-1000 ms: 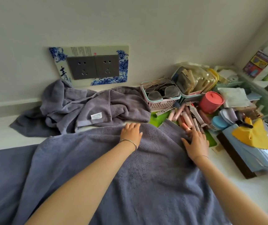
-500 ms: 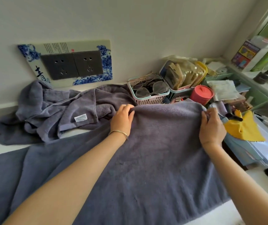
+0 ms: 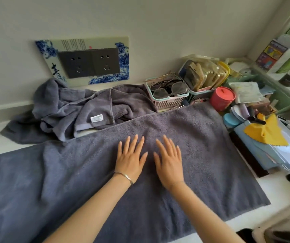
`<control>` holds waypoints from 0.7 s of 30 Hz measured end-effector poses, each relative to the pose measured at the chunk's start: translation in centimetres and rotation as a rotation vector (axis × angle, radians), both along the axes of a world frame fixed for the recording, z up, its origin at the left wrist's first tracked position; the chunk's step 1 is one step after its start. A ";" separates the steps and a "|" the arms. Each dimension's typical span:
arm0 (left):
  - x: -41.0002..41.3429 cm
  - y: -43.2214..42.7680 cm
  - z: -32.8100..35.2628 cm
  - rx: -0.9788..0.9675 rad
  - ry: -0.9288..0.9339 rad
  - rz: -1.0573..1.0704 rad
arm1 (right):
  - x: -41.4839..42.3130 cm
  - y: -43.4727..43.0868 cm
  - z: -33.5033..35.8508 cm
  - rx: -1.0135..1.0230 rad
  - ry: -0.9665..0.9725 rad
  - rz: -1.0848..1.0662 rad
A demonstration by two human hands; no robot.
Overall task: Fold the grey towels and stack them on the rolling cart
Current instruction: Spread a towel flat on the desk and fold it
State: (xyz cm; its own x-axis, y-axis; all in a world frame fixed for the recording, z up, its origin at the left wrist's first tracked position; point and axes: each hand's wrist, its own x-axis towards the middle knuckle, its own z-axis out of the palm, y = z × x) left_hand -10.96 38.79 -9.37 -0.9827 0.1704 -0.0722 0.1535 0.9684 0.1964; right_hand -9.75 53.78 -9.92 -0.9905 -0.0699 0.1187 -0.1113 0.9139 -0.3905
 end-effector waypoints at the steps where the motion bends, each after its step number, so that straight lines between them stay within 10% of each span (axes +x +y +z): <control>1: 0.7 -1.1 -0.2 -0.014 0.015 0.012 | 0.8 -0.7 -0.7 0.016 -0.055 0.027; 11: 8.7 -14.7 0.4 -0.012 -0.052 0.261 | 2.0 1.6 -0.1 0.230 -0.244 -0.037; 21: 16.9 -30.4 -0.4 -0.026 -0.211 0.662 | 10.6 -18.9 0.3 0.129 -0.209 0.290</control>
